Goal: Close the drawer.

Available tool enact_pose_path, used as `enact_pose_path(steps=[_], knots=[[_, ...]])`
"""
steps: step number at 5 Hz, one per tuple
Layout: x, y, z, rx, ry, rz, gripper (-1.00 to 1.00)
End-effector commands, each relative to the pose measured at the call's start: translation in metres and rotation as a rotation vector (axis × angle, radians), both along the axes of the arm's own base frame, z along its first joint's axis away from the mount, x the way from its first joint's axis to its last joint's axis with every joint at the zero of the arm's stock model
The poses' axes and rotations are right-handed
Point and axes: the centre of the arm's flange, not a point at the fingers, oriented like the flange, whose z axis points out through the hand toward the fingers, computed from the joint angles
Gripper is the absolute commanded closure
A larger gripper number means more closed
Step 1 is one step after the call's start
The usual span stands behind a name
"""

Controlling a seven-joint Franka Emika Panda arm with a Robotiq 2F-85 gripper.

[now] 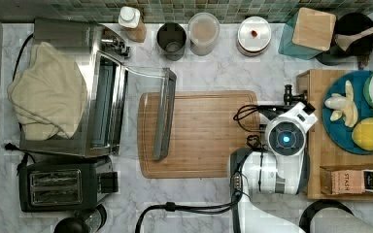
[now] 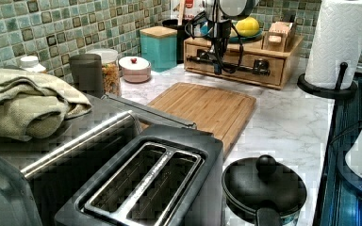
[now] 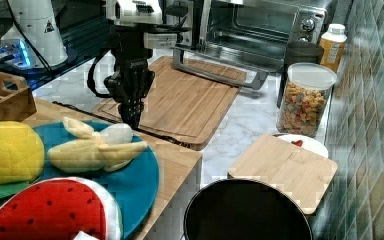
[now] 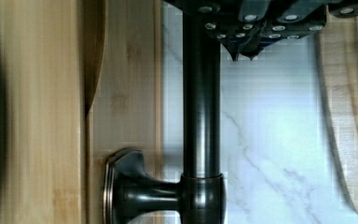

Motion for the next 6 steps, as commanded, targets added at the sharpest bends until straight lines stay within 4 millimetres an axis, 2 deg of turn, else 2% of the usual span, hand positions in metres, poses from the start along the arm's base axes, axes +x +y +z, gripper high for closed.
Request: enact_pose_path(steps=[1, 6], knots=[[-0.0400, -0.1179, 0.0441, -0.092, 0.031, -0.244, 1.00], [-0.0402, -0.1180, 0.0439, -0.092, 0.032, -0.244, 1.00]])
